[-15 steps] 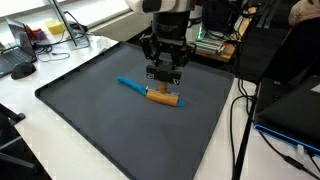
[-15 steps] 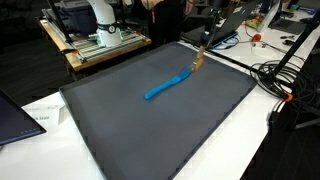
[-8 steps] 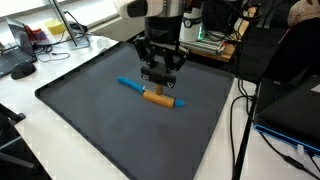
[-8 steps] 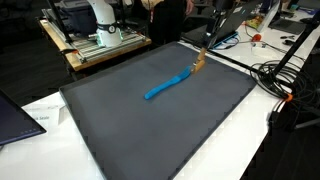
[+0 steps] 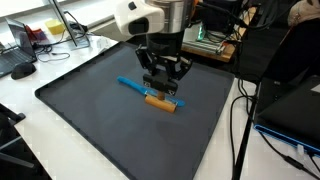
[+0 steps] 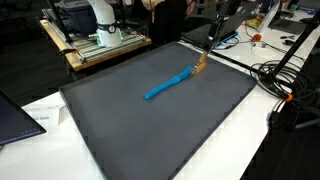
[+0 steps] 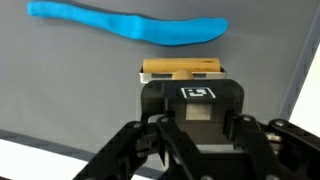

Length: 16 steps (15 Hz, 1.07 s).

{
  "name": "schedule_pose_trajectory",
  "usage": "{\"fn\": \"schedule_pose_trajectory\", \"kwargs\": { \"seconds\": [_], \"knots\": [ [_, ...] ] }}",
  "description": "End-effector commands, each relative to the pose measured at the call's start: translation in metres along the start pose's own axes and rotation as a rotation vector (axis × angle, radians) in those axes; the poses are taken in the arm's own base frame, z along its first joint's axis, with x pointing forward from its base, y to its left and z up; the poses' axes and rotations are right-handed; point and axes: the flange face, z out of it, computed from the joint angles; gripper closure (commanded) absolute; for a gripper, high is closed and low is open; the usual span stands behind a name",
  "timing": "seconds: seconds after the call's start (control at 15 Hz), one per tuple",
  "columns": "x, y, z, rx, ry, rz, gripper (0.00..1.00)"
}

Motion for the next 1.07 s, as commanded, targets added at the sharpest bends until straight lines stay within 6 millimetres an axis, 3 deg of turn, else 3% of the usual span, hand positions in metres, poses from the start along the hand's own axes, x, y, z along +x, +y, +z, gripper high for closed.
{"fn": "schedule_pose_trajectory", "kwargs": {
  "seconds": [0.0, 0.33, 1.0],
  "knots": [
    [0.009, -0.001, -0.007, 0.014, -0.026, 0.007, 0.78],
    [0.016, 0.026, -0.005, 0.097, -0.034, 0.023, 0.78],
    [0.015, 0.115, 0.008, 0.23, -0.043, 0.127, 0.78]
  ]
}}
